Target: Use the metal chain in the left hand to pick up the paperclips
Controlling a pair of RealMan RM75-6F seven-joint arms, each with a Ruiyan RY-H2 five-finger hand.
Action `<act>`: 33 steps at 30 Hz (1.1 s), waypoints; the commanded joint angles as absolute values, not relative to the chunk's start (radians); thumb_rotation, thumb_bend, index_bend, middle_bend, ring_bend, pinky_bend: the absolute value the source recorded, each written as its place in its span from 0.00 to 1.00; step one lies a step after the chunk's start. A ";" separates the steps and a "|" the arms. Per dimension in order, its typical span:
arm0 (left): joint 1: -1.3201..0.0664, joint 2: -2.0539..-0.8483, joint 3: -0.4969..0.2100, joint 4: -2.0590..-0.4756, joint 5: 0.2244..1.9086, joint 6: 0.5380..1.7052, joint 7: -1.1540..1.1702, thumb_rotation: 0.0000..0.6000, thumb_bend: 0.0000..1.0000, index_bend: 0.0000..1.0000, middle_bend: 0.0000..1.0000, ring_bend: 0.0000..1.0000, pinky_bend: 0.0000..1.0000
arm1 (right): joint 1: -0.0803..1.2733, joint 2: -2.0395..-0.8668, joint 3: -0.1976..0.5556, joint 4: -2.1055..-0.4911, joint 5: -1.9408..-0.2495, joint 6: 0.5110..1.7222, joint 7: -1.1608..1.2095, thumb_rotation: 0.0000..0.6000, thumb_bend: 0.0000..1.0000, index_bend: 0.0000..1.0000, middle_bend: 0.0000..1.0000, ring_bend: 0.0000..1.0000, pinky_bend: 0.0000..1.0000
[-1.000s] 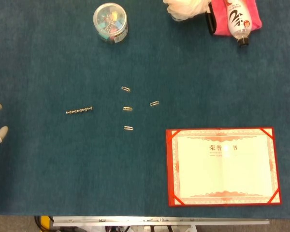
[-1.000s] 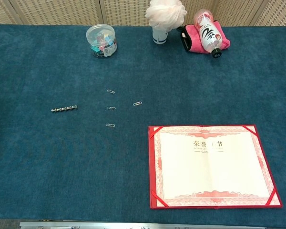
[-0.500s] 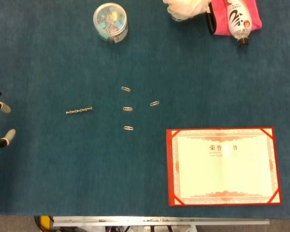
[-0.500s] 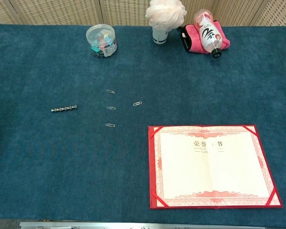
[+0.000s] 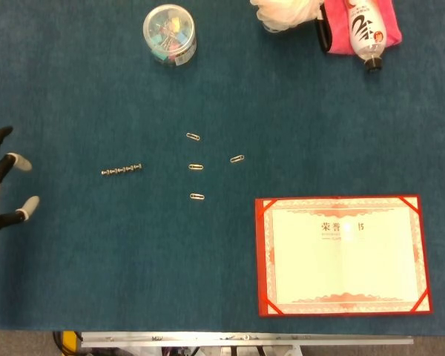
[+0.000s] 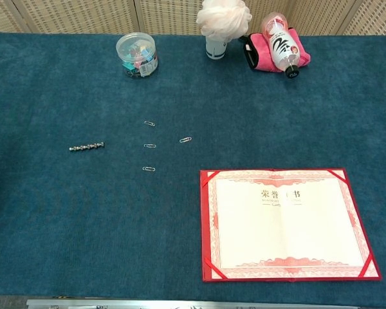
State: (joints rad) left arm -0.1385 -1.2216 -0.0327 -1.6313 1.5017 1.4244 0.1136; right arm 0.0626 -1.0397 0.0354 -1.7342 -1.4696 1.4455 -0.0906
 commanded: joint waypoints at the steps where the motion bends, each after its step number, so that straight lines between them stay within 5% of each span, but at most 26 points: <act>1: -0.157 -1.212 -0.040 -1.672 1.504 1.406 0.130 1.00 0.18 0.42 0.08 0.00 0.19 | 0.062 -1.038 0.036 -1.735 -1.470 1.446 -0.088 1.00 0.00 0.01 0.04 0.00 0.25; 33: -0.383 -1.283 -0.113 -1.796 1.119 1.080 0.455 1.00 0.18 0.41 0.00 0.00 0.14 | 0.052 -1.004 0.053 -1.743 -1.451 1.457 -0.044 1.00 0.00 0.02 0.05 0.00 0.25</act>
State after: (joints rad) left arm -0.3750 -1.2771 -0.1096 -1.7985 1.1286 1.0860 0.4471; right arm 0.0517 -1.0036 0.0532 -1.7435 -1.4512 1.4568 -0.0441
